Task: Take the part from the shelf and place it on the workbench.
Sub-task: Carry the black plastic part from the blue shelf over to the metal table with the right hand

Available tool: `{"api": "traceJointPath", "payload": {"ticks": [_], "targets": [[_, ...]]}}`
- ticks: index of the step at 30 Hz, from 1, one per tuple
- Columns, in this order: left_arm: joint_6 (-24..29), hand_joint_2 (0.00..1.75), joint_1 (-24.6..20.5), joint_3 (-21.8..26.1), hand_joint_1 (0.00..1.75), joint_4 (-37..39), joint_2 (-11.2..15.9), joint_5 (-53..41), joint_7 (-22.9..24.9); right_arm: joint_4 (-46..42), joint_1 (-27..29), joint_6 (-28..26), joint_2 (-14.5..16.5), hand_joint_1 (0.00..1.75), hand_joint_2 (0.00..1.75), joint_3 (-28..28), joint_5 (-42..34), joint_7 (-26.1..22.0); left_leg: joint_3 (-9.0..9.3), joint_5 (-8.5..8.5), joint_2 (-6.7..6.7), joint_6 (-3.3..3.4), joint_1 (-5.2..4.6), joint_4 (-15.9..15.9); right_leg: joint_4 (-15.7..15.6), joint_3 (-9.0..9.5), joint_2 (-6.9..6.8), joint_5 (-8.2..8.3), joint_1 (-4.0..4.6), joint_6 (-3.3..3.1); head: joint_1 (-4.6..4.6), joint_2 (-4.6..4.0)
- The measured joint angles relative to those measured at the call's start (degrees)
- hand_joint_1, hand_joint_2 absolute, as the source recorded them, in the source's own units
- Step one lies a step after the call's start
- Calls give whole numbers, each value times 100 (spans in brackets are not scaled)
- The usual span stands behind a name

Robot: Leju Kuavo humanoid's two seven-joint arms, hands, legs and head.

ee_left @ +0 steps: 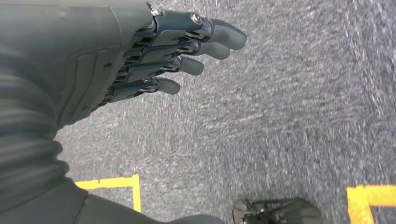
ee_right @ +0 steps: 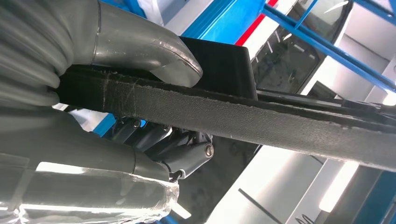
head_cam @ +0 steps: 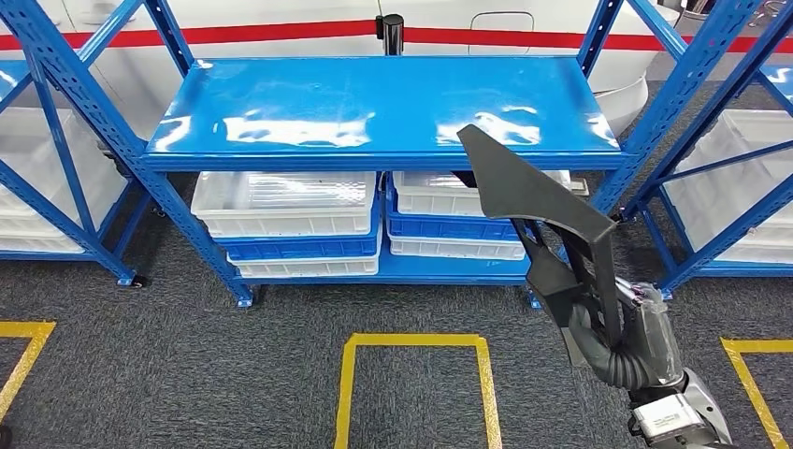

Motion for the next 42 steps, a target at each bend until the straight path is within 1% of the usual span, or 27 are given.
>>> {"api": "traceJointPath", "payload": {"ticks": [1,3,5,6,8,9,10,11,12,14,15,16,19,21,24,25,26,27,29,31,33,34,36,38,40,41,42], "targets": [[33,175,-2,15,0,-8,6,-5,-2,10,-18,0,10,175,175,-9,19,9,57,19,-1,39,-22,-128,-2,-13,-1,23,5,35,-1,0],[78,175,-2,47,0,-16,6,3,-5,28,-59,0,36,175,175,-15,82,29,22,79,4,120,-57,-166,-29,-35,-3,81,17,122,-6,0],[111,175,-11,68,0,-19,-10,15,-5,50,-110,0,61,175,175,-13,144,52,-1,209,29,203,-43,-277,61,-132,-9,18,35,166,4,0],[125,175,-19,73,0,-21,-21,18,-5,64,-145,0,70,175,175,-12,166,60,-29,282,40,242,-33,-333,260,-248,-9,-116,42,150,19,1],[139,175,-33,80,0,-24,-43,19,-2,110,-201,-2,91,175,175,-5,200,71,-131,384,48,283,-39,-368,975,-571,-8,-519,31,85,47,1],[142,175,-35,88,0,-24,-54,19,3,141,-215,-4,105,175,175,1,220,76,-186,424,49,288,-49,-363,1328,-703,-8,-670,22,79,56,1],[146,175,-34,100,0,-24,-68,18,13,176,-222,-8,122,175,175,9,247,85,-237,459,49,284,-57,-360,1528,-750,-8,-744,19,99,58,0],[154,175,-33,114,0,-24,-81,17,27,210,-228,-13,144,175,175,16,274,93,-284,493,48,276,-62,-353,1506,-679,-9,-732,14,140,59,0],[163,175,-33,130,0,-24,-95,12,43,238,-239,-18,164,175,175,24,303,100,-326,522,46,260,-62,-341,1234,-478,-10,-642,6,195,59,0],[177,175,-35,149,0,-26,-114,-3,71,272,-281,-27,199,175,175,38,337,108,-405,556,42,218,-75,-279,404,36,-11,-426,-10,263,58,0],[178,175,-37,154,0,-27,-118,-16,82,281,-303,-33,213,175,175,43,346,110,-438,563,42,193,-86,-243,104,197,-6,-354,-13,248,52,0],[178,175,-38,155,0,-28,-118,-34,90,290,-319,-37,222,175,175,46,351,113,-462,570,42,167,-97,-215,-37,259,-1,-321,-7,212,48,0],[176,175,-34,155,0,-29,-116,-116,116,313,-329,-44,236,175,175,50,362,120,-509,591,36,72,-67,-172,-55,230,5,-250,-7,63,39,0],[177,175,-31,154,0,-29,-112,-170,129,318,-330,-44,245,175,175,51,363,120,-625,359,28,2,-30,95,-58,215,-3,-181,-40,-37,21,0],[176,175,-30,152,0,-29,-113,-223,142,321,-320,-44,271,175,175,53,363,121,-994,-312,26,-93,18,1166,-37,133,-8,-109,-14,-104,0,0],[177,175,-30,151,0,-29,-113,-242,151,323,-315,-44,278,175,175,54,363,121,-1055,-415,26,-104,27,1418,-20,102,-6,-98,1,-105,0,0],[178,175,-30,150,0,-29,-113,-266,166,326,-307,-44,284,175,175,54,363,121,-1011,-402,26,-99,30,1451,0,75,-4,-91,14,-104,-1,0],[179,175,-30,149,0,-29,-113,-292,180,327,-301,-44,289,175,175,54,363,120,-851,-289,24,-73,27,1240,18,59,0,-89,29,-101,-2,0],[181,175,-35,147,0,-32,-103,-327,199,327,-289,-39,304,175,175,54,374,114,-368,-11,13,40,6,467,35,47,5,-80,52,-87,4,0],[180,175,-40,143,0,-38,-95,-351,201,327,-289,-25,322,175,175,55,392,104,-108,116,10,153,-45,-16,33,31,3,-54,53,-43,10,0],[177,175,-41,138,0,-42,-95,-373,202,325,-286,-10,340,175,175,61,405,96,-108,153,16,218,-93,-94,10,11,-1,-12,44,23,-3,0],[174,175,-42,135,0,-43,-102,-383,202,316,-279,-7,346,175,175,64,414,91,-94,202,24,250,-79,-163,5,-5,-3,-2,52,52,-13,0],[160,175,-50,129,0,-44,-120,-396,202,294,-274,-5,354,175,175,68,433,69,-73,328,50,308,-44,-322,158,-114,0,-111,76,78,0,0],[137,175,-59,117,0,-44,-137,-420,200,283,-251,-6,355,175,175,64,444,54,-116,416,67,318,-33,-392,781,-410,5,-454,58,52,18,0],[117,175,-57,107,0,-44,-147,-442,199,282,-196,-5,361,175,175,60,435,51,-200,466,69,299,-34,-387,1483,-701,4,-749,16,81,28,0],[112,175,-55,104,0,-44,-152,-448,200,282,-169,-5,363,175,175,58,425,50,-234,490,68,281,-29,-382,1590,-721,3,-777,-11,134,28,0],[104,175,-54,102,0,-44,-158,-450,200,281,-154,-4,365,175,175,56,416,50,-266,509,68,260,-18,-367,1428,-602,1,-704,-43,212,31,0]]}}
